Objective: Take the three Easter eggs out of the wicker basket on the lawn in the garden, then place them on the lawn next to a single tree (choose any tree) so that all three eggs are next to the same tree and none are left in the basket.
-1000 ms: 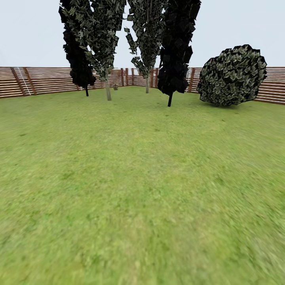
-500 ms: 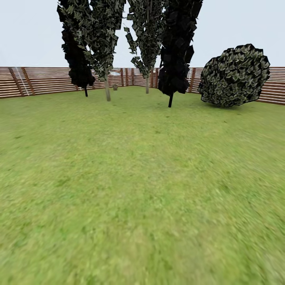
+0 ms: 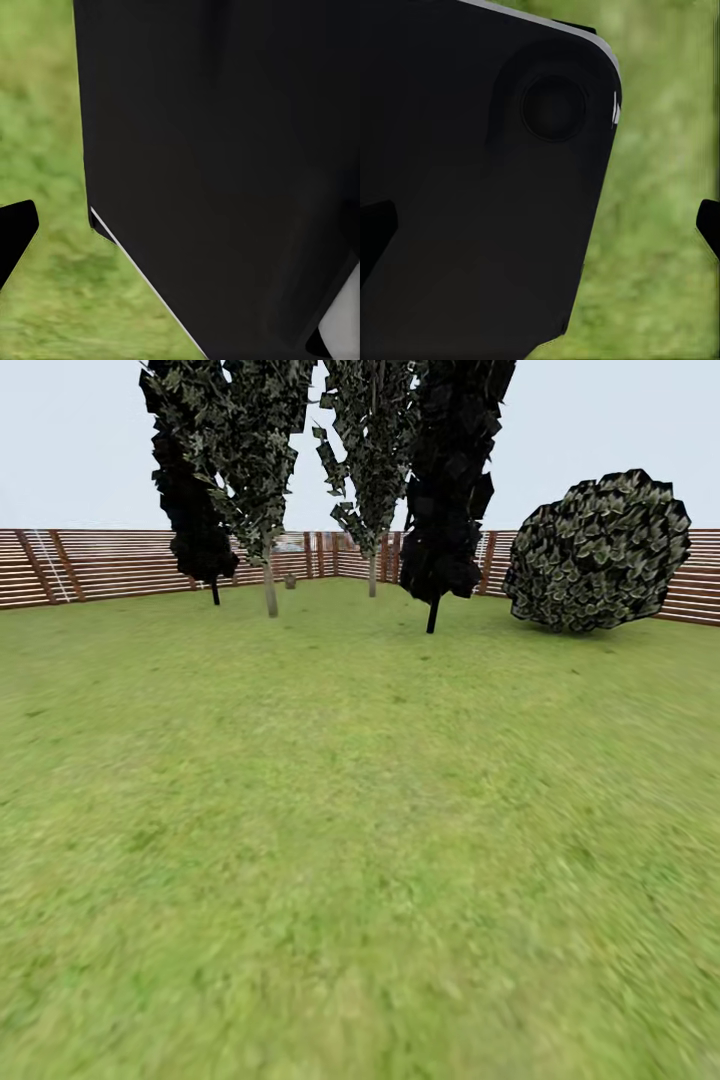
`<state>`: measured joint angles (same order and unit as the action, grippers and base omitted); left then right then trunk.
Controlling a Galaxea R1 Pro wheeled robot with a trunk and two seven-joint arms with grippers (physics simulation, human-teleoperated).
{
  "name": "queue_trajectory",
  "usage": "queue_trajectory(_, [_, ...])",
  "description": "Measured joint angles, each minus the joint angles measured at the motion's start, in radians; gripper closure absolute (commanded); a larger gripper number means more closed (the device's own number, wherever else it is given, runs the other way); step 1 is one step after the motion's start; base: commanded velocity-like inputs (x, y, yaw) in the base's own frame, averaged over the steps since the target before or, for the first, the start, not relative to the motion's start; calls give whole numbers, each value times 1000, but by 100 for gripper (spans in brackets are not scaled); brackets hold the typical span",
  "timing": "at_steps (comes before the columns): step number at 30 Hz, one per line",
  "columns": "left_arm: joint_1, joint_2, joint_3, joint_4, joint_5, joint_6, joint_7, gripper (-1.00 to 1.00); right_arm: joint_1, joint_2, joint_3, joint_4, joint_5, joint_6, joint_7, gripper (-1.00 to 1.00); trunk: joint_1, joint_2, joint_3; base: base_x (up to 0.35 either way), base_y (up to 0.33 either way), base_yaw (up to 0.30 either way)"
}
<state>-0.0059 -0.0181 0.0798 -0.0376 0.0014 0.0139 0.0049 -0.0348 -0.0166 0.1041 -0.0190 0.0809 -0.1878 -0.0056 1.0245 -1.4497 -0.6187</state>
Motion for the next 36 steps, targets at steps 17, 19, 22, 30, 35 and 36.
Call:
queue_trajectory(17, [0, 0, 0, 0, 0, 0, 0, -100, 0, 2, -1, -1, 0, 0, 6, -100, 0, 0, 0, 331, 0, 0])
queue_trajectory(19, [0, -1, 0, 0, 0, 0, 0, -100, 0, 1, -1, 0, 0, -1, 7, -100, 0, 0, 0, 331, 0, 0])
queue_trajectory(22, [0, -1, 0, 0, 0, 0, 0, -100, 0, 0, -1, 1, 1, -1, 7, -100, 0, 0, 0, 331, 0, 0])
queue_trajectory(30, [0, -1, 0, 0, 0, 0, 1, -100, 0, 0, 1, 6, 4, -1, 7, -100, 0, 0, 0, 331, 0, 0])
queue_trajectory(35, [0, -2, 0, 0, 0, 0, 1, -100, 0, 0, 2, 9, 3, 0, 7, -100, 0, 0, 0, 331, 0, 0])
queue_trajectory(36, [0, -2, 0, 0, 0, 0, 1, -100, 0, 0, 2, 9, 2, 0, 7, -100, 0, 0, 0, 331, 0, 0])
